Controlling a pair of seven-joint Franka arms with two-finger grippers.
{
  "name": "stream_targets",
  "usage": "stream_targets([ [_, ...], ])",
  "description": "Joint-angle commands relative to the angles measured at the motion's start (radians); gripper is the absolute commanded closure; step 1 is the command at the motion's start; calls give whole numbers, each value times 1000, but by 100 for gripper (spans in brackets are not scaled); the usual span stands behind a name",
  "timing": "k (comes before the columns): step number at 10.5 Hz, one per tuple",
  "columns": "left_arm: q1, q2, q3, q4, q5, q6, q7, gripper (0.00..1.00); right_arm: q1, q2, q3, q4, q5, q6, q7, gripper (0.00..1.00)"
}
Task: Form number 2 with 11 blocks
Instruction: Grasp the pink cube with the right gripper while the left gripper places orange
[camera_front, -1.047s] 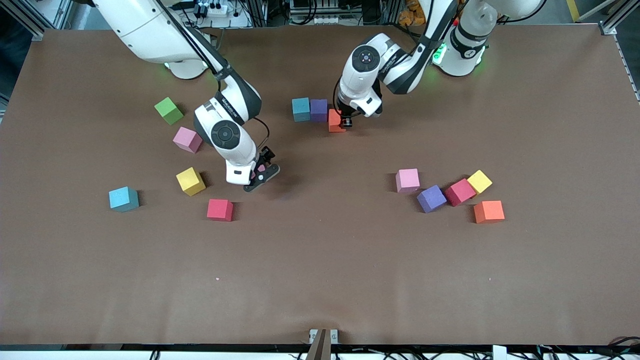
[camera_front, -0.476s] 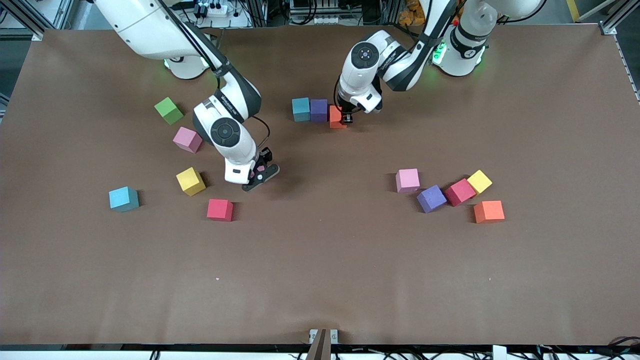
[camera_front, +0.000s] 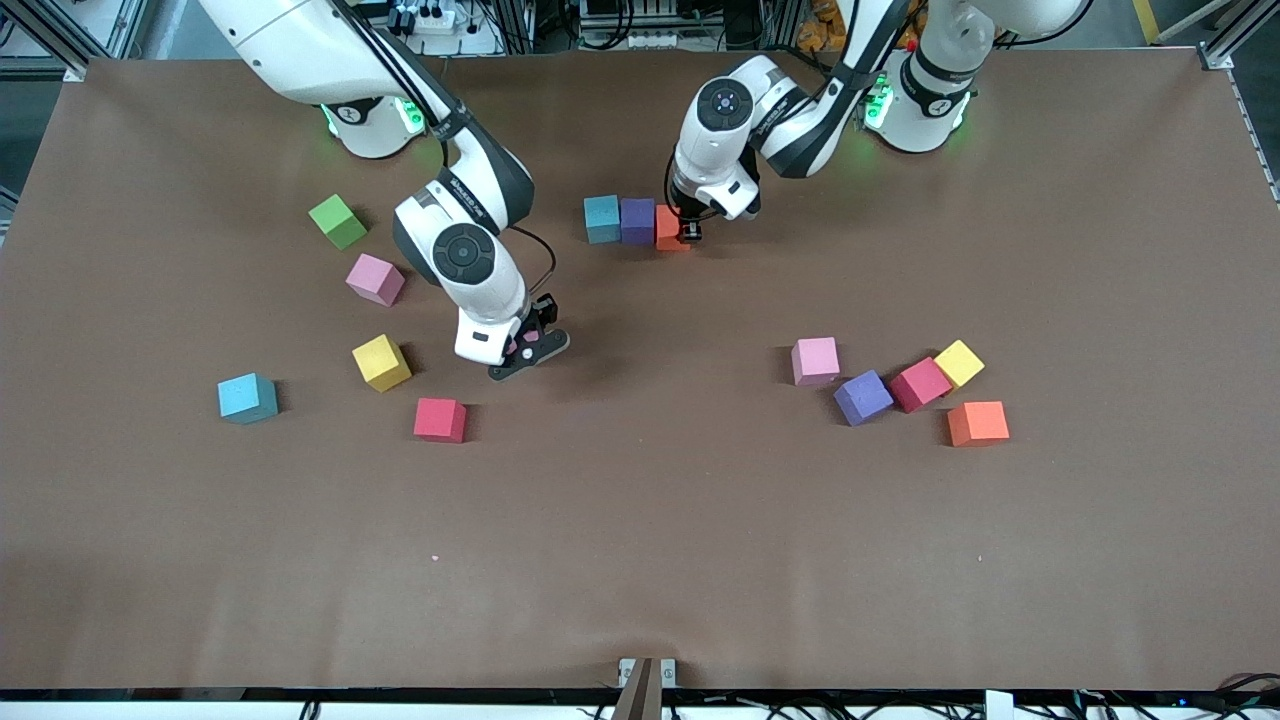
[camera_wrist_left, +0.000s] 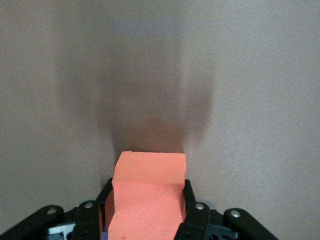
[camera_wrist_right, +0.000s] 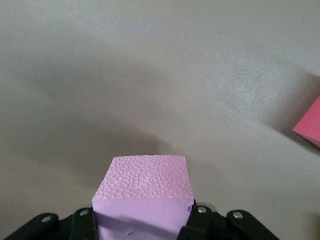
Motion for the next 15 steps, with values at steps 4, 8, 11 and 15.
stream_targets([
  [4, -10, -24, -3, -22, -18, 4, -14, 0, 14, -11, 24, 24, -7, -16, 148, 94],
  [8, -5, -82, -6, -14, -16, -3, -7, 0, 22, -10, 25, 32, -7, -18, 172, 94],
  [11, 7, -215, -8, -14, -15, -108, 45, 0, 43, -2, 24, 49, -7, -16, 227, 94],
  [15, 218, -311, -3, 87, -15, -410, 359, 0, 112, 26, 24, 104, 30, -16, 378, 94],
])
